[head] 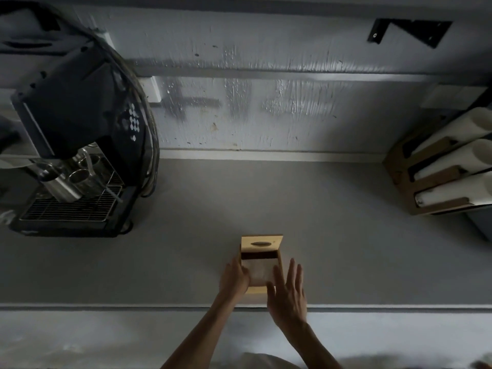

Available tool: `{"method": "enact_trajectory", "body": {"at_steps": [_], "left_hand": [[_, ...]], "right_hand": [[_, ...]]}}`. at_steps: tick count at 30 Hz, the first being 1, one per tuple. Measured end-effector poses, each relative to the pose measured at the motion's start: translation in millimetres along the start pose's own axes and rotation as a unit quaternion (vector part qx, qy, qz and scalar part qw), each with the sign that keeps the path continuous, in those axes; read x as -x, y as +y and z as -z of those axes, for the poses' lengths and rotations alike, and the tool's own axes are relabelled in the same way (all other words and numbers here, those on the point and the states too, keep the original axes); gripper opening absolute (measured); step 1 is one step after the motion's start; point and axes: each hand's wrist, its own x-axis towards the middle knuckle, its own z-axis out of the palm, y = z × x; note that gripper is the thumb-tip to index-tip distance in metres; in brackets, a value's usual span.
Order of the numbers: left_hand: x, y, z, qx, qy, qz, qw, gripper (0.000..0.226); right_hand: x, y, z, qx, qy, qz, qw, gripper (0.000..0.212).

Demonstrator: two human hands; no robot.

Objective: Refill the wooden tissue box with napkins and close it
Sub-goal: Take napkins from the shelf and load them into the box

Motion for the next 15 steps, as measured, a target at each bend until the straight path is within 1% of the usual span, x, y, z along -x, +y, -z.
{"method": "enact_trajectory", "body": {"at_steps": [4, 6, 9, 11, 15], "left_hand": [[-2, -6, -6, -0.009, 0.001, -0.035, 0.999, 0.052], [-5, -11, -7, -0.022, 0.01, -0.041, 0.999, 0.048], [-5, -12, -5, -0.037, 0.031, -0.052, 0.997, 0.037], [-4, -11, -6, -0.051, 0.041, -0.058, 0.996, 0.032], [-4, -10, -8, -0.031, 0.045, -0.053, 0.997, 0.03]], "right_hand": [[1, 3, -3, -0.02, -0.045, 0.041, 0.998, 0.06], [4, 3, -5, -0.003, -0.045, 0.035, 0.998, 0.063], [7, 4, -1, 0.022, -0.018, 0.012, 1.0, 0.072], [7, 5, 0, 0.033, -0.009, 0.017, 0.999, 0.073], [3, 0, -2, -0.003, -0.034, 0.017, 0.999, 0.075]]}}
